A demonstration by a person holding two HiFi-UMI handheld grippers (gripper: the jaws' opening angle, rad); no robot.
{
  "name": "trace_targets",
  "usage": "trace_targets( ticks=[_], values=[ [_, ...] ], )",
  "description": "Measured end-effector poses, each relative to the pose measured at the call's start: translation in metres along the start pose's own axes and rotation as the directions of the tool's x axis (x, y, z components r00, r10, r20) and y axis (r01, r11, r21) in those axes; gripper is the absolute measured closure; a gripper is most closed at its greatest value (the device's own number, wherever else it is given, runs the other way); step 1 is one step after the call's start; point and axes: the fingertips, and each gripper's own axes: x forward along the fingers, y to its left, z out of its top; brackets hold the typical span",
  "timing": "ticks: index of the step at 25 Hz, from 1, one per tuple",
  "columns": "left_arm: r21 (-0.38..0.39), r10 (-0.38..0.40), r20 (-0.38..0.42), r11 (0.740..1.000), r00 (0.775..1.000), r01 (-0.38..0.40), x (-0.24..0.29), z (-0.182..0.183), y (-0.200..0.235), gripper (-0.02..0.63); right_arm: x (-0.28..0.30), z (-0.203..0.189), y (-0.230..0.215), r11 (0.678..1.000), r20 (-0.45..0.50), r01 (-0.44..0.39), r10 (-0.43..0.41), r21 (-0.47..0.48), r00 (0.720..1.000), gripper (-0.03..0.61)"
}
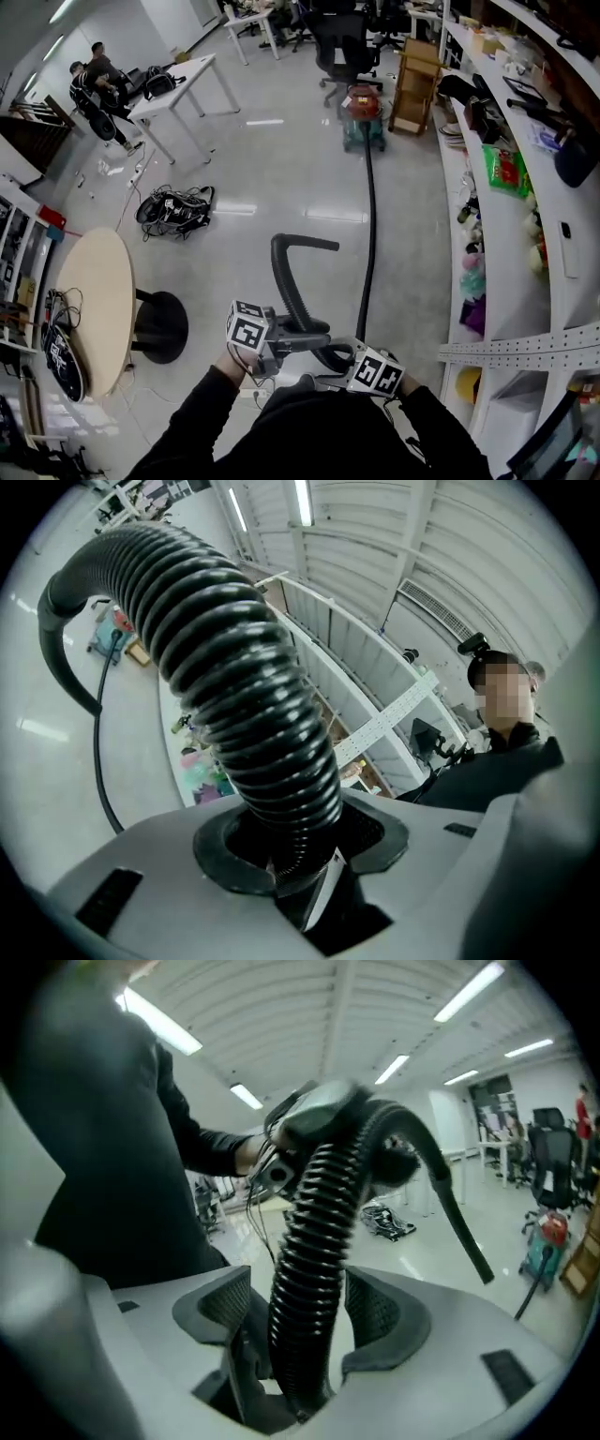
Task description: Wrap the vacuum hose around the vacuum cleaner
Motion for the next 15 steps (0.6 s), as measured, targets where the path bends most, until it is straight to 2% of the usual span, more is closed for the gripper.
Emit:
trace_targets(
  ticks=[2,3,6,8,9,10,12,13,15],
  values=[
    [-0.024,0.008,-0.038,1.0,0.999,-0.008,0.017,0.009,0.005,0.437,-0.006,-0.006,-0.005,0.998,-0.035,-0.013,0.011,-0.056,0.999,0.335],
    [-0.037,0.019,-0.065,0.999,0.998,-0.021,0.023,0.01,0.009,0.437,-0.01,-0.01,-0.008,0.999,-0.032,-0.016,0.015,-0.044,0.999,0.371],
    [-0.007,0.11,-0.146,0.994,0.983,-0.112,0.037,0.008,0.025,0.429,-0.023,-0.017,-0.022,0.994,0.064,-0.024,0.017,0.109,0.998,0.391],
    [0.032,0.184,-0.168,0.983,0.968,-0.181,0.037,0.006,0.039,0.352,-0.032,-0.016,-0.037,0.971,0.151,-0.031,-0.005,0.235,0.989,0.408],
    [0.011,0.194,-0.143,0.981,0.971,-0.195,0.034,0.009,0.046,0.325,-0.036,-0.015,-0.046,0.958,0.181,-0.034,-0.019,0.284,0.983,0.413],
    [-0.041,0.183,-0.09,0.981,0.979,-0.187,0.029,0.017,0.051,0.315,-0.04,-0.014,-0.056,0.946,0.199,-0.035,-0.031,0.322,0.979,0.413],
    [-0.155,0.155,0.047,0.977,0.987,-0.146,0.015,0.037,0.061,0.308,-0.045,-0.014,-0.076,0.925,0.215,-0.033,-0.053,0.378,0.975,0.413],
    [-0.175,0.159,0.096,0.975,0.983,-0.14,0.007,0.045,0.066,0.308,-0.047,-0.014,-0.087,0.915,0.217,-0.028,-0.066,0.403,0.974,0.413],
    [-0.124,0.195,0.112,0.976,0.974,-0.181,-0.007,0.05,0.077,0.308,-0.05,-0.01,-0.108,0.891,0.217,-0.012,-0.097,0.453,0.971,0.413]
  ],
)
